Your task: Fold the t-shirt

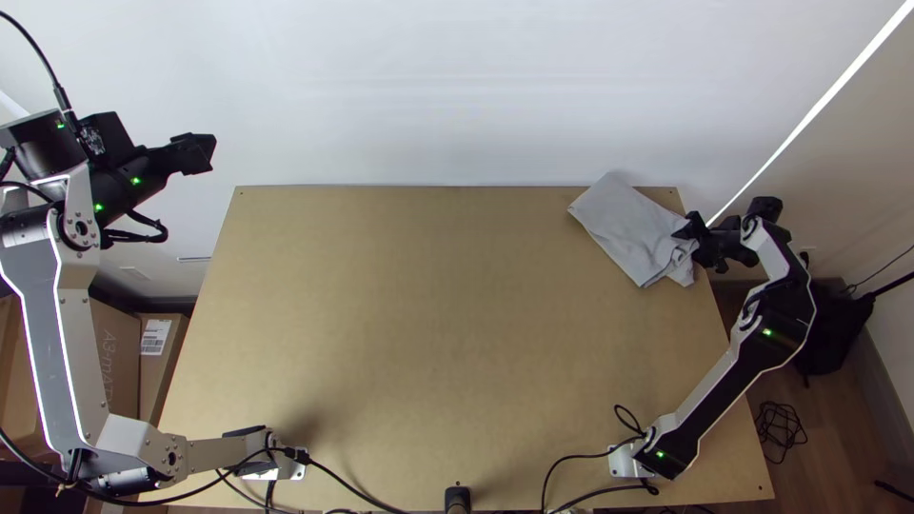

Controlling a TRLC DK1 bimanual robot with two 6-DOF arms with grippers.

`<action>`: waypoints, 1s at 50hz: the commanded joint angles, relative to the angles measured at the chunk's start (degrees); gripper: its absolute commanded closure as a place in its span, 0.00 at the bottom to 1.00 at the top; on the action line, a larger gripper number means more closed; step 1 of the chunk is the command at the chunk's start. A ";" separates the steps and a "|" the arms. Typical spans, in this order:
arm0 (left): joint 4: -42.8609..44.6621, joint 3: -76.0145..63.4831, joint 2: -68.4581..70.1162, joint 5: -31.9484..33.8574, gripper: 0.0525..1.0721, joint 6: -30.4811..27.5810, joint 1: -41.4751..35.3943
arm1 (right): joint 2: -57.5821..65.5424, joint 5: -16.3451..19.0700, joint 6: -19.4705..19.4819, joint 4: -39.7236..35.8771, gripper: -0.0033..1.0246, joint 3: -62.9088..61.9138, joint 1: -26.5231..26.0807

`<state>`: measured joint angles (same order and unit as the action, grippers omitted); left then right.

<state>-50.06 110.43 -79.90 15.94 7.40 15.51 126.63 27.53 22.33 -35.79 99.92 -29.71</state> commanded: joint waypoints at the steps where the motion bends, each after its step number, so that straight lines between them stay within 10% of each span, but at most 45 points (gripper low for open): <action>1: -0.56 0.49 1.85 0.84 0.05 -1.25 0.49 | -2.61 -3.10 0.70 0.55 0.03 0.98 -0.61; 22: -1.35 0.66 5.02 1.11 0.05 -1.51 0.84 | -20.90 -22.87 -5.19 10.48 0.04 -7.11 0.45; 36: -0.56 -2.68 11.17 1.02 0.05 -1.86 2.33 | -45.59 -22.78 -17.67 17.51 0.04 -6.23 2.29; 50: 9.72 -13.40 22.94 0.75 0.05 -2.74 5.06 | -62.73 -21.02 -13.27 24.80 0.04 -4.82 4.93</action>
<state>-43.68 100.18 -60.86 16.36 5.50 18.70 68.34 6.44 6.81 -13.91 95.64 -25.12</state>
